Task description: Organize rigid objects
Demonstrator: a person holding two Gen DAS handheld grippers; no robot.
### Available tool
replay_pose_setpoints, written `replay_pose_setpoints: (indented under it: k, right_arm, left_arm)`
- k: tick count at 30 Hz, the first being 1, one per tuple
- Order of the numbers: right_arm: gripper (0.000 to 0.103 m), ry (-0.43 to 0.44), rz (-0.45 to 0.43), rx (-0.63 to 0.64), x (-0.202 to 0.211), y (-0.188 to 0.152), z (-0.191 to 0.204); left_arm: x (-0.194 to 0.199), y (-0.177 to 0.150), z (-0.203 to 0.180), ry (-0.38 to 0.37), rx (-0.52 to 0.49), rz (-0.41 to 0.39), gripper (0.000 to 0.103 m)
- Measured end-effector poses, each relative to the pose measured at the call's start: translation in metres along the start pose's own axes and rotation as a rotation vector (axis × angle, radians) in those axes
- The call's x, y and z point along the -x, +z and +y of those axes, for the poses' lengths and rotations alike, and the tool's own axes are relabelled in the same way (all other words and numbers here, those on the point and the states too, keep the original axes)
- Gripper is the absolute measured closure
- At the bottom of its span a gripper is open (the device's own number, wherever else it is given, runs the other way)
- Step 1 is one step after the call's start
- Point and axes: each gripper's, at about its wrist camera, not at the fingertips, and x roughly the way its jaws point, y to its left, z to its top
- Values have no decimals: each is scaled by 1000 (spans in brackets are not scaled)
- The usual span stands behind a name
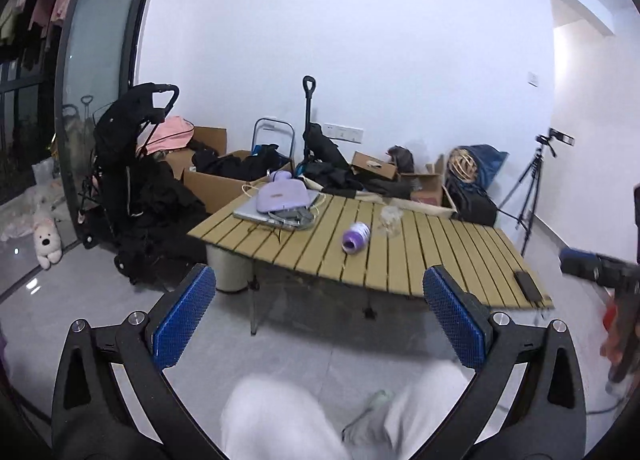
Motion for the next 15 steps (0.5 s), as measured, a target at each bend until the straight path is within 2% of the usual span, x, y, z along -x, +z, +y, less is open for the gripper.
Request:
replay_pose_setpoints:
  k: [3,6,9,12,15]
  right_arm:
    - [16,33,-5,-5,28,-43,29]
    - [16,-17,-2,28,44,-95,55]
    - [16,-74,-16,34,61,-152,74]
    - [16,-108,-26,36,77,-196,86]
    - [16,-107,-28,40,84,-213,91]
  left_arm:
    - [47,-42,-2,-1,17,-8,0]
    - [87,-92,-7,19,14,-38,0]
    - [112,-134,-16,61,-38,-68,0]
    - [126,-158,-21,102,-73,-83,0]
    - [126,-160,-19,60,-42,-51,0]
